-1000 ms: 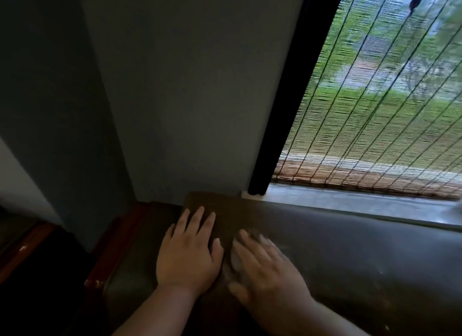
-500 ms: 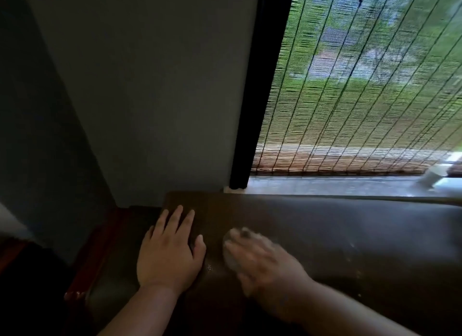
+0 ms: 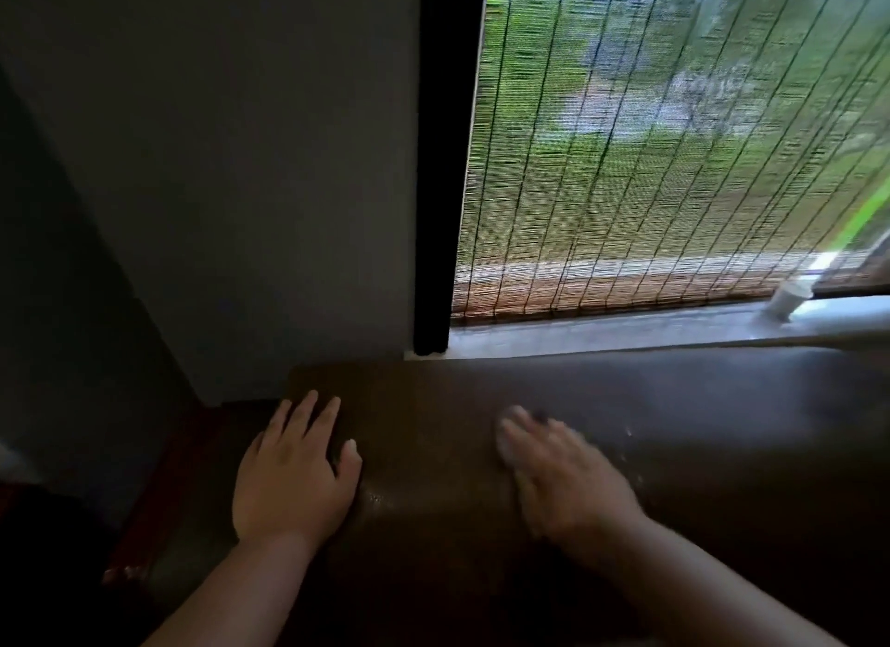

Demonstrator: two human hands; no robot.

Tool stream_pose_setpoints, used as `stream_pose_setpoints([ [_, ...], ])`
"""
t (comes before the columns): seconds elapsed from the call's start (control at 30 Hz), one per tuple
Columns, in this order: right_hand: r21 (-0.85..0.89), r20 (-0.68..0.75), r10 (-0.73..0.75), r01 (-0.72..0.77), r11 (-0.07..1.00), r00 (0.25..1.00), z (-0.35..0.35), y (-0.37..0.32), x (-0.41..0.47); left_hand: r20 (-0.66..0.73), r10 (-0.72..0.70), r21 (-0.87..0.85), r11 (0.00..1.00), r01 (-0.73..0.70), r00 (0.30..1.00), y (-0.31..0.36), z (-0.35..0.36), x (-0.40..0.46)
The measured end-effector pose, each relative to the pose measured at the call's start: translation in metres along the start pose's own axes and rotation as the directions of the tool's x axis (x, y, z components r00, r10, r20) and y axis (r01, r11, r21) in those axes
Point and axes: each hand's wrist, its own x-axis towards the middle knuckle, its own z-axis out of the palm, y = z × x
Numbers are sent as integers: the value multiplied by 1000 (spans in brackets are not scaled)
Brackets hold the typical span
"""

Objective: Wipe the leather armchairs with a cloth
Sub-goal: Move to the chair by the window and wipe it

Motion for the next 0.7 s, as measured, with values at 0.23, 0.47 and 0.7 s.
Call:
stream_pose_setpoints([
  [0.23, 61, -71, 233, -229, 971, 970, -22, 16, -7, 83, -45, -8, 999, 46, 996, 51, -24, 11],
  [0.47, 36, -93, 129, -126, 991, 987, -21, 50, -24, 62, 252, -69, 966, -248, 966, 150, 9, 0],
  [0.7, 39, -34, 247, -245, 969, 968, -31, 65, 13, -42, 269, 14, 963, -268, 962, 152, 35, 1],
])
